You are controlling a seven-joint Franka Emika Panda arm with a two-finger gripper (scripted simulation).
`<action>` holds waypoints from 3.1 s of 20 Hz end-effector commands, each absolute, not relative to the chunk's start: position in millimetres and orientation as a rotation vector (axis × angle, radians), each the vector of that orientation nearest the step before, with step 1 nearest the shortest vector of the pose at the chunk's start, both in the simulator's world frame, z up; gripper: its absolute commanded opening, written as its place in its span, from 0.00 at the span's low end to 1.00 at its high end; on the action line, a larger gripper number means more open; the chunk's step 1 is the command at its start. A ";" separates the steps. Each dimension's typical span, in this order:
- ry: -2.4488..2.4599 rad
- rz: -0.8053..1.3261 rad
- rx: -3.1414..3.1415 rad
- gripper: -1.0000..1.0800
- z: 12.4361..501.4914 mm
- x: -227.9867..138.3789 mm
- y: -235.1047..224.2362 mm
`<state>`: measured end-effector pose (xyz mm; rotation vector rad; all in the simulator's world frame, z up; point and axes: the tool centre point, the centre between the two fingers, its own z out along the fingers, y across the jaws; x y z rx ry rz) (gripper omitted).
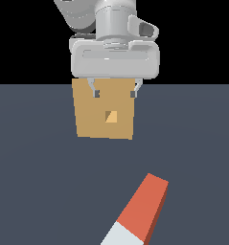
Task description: Insert the peg into the horizontal hole in a box.
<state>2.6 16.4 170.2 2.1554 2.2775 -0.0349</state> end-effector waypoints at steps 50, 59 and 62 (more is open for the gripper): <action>1.413 0.000 2.806 0.96 18.1 -12.9 -245.5; 1.413 0.000 2.806 0.00 18.1 -12.7 -245.6; 1.413 0.000 2.806 0.00 18.3 -12.9 -245.6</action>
